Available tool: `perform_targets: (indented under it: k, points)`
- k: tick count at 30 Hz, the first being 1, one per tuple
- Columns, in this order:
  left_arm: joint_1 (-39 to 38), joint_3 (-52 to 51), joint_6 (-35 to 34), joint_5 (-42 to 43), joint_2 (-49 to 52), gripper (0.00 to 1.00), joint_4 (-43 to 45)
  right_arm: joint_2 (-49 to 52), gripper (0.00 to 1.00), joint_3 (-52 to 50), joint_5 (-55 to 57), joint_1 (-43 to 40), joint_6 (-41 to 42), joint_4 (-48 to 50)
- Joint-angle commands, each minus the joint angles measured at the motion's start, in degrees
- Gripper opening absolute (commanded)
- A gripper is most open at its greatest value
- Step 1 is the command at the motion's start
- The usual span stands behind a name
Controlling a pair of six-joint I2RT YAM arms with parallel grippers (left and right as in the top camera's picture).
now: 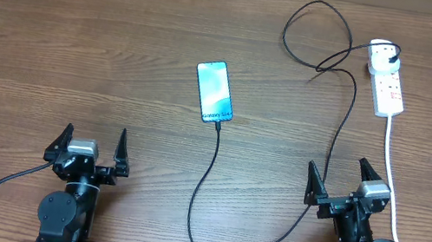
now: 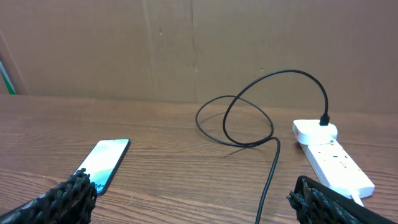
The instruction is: Plug charger to phone and switch on socket
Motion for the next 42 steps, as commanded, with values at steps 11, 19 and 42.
perform_targets:
  k: [11,19,42]
  points:
    - [-0.4,-0.2,2.1,-0.3,-0.7,1.00,0.0,-0.7,1.00,-0.6,-0.2,0.3,0.1,0.2]
    - [-0.4,-0.2,1.9,-0.4,-0.7,1.00,-0.1,-0.7,1.00,-0.6,-0.2,0.3,0.1,0.2]
    - [-0.4,-0.3,-2.0,-4.0,-0.7,1.00,0.2,-0.7,1.00,-0.6,-0.2,0.3,0.1,0.2]
